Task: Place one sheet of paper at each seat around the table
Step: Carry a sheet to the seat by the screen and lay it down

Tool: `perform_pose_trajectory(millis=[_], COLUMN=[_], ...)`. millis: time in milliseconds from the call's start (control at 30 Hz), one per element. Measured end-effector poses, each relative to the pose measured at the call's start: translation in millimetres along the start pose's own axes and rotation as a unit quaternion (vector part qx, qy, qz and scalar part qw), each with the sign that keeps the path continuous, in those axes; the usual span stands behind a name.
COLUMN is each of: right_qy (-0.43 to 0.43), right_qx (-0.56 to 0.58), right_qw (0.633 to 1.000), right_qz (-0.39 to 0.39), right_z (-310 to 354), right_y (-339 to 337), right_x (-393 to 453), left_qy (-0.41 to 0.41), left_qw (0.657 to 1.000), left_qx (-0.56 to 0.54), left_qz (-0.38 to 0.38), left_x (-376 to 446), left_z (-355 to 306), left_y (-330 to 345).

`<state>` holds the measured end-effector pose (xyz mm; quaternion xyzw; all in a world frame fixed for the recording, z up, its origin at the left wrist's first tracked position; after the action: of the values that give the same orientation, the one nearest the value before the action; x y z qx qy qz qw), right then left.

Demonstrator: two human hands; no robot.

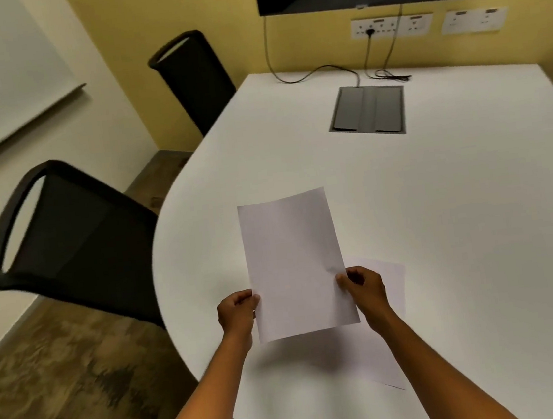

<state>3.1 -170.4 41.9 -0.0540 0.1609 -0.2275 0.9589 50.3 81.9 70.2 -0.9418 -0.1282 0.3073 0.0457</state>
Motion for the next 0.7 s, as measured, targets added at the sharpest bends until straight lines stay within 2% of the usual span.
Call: perform_pose_trajectory(millis=[267,400,700], right_qy=[0.012,-0.008,-0.062], right_qx=[0.045,0.041,0.016], right_qw=[0.995,0.990,0.974], right_qz=[0.090,0.133,0.219], right_z=[17,32,50], right_y=[82,128,255], right_x=[-24,-47,-142], left_qy=[-0.012,-0.008,-0.012], left_qw=[0.995,0.989,0.971], left_qx=[-0.070,-0.115,-0.191], left_qz=[-0.064,-0.093,-0.141], left_x=[-2,-4,-9], left_z=[12,17,55], left_y=[-90,-143,-306])
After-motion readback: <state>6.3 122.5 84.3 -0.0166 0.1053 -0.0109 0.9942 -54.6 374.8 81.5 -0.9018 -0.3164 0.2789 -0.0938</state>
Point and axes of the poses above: each hand's wrist, its own x-axis towards the middle knuckle, its own y-axis out of the palm, z = x × y, the point moved 1 cm from there along x, towards the middle knuckle, and after that the axes turned 5 degrees about -y, right-handed, at the moved point
